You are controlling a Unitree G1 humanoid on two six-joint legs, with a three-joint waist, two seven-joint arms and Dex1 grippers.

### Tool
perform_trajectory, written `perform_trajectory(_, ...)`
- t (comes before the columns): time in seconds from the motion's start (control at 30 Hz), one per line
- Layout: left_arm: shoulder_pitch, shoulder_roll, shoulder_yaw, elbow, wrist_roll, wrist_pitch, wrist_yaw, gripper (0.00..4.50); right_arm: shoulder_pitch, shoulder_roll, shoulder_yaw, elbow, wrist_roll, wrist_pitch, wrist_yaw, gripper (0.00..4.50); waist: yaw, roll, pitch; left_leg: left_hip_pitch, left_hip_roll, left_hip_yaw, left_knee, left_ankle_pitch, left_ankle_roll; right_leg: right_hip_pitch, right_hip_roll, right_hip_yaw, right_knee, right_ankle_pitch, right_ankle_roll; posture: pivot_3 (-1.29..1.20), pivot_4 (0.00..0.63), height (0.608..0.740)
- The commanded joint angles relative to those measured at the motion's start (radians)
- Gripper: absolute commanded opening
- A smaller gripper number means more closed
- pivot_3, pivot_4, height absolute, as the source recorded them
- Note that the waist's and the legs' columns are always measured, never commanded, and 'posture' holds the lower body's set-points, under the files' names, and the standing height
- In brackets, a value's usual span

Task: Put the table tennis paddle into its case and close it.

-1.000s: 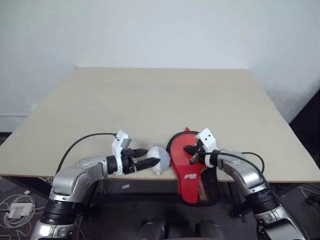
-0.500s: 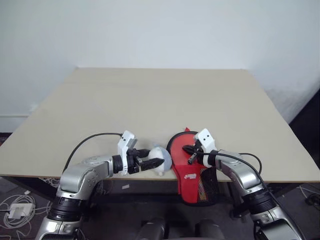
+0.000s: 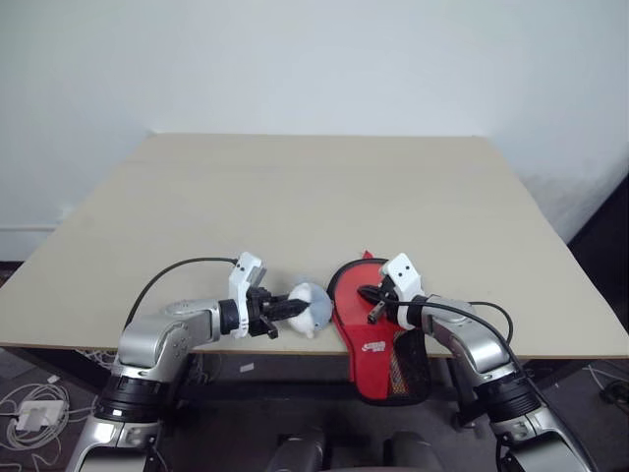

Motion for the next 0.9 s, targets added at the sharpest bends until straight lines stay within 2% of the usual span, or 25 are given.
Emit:
perform_trajectory(0.03,-0.07,0.024,0.01,0.018,0.033,-0.05,-0.028,0.01,-0.016,0.008,-0.009,0.009,-0.003,-0.013,0.005,0.0,0.0,0.0,0.0,0.0,0.0,0.0,0.0,0.0,0.0,0.0,0.0,0.0,0.0,0.0,0.0,0.0,0.0,0.739)
perform_trajectory(0.23,-0.222,0.042,-0.001,0.177,0.12,-0.135,-0.066,0.01,-0.016,0.021,-0.009,0.002,0.002,-0.004,0.009,0.0,0.0,0.0,0.0,0.0,0.0,0.0,0.0,0.0,0.0,0.0,0.0,-0.001,0.0,0.0,0.0,0.0,0.0,0.739)
perform_trajectory(0.43,-0.345,0.027,-0.063,0.338,0.223,-0.242,-0.119,0.01,-0.018,0.029,-0.001,0.016,-0.008,-0.014,0.013,0.0,-0.004,0.0,0.0,0.0,0.0,0.0,0.0,0.0,0.0,0.0,0.0,-0.001,0.0,0.0,0.0,0.0,0.0,0.739)
perform_trajectory(0.9,-0.426,-0.051,-0.161,0.437,0.349,-0.339,-0.215,0.01,-0.009,0.026,0.011,0.007,-0.026,-0.014,0.021,0.0,-0.004,-0.001,0.0,0.001,0.0,0.0,0.0,0.0,0.0,0.0,0.0,-0.001,0.0,0.0,0.0,0.0,0.0,0.739)
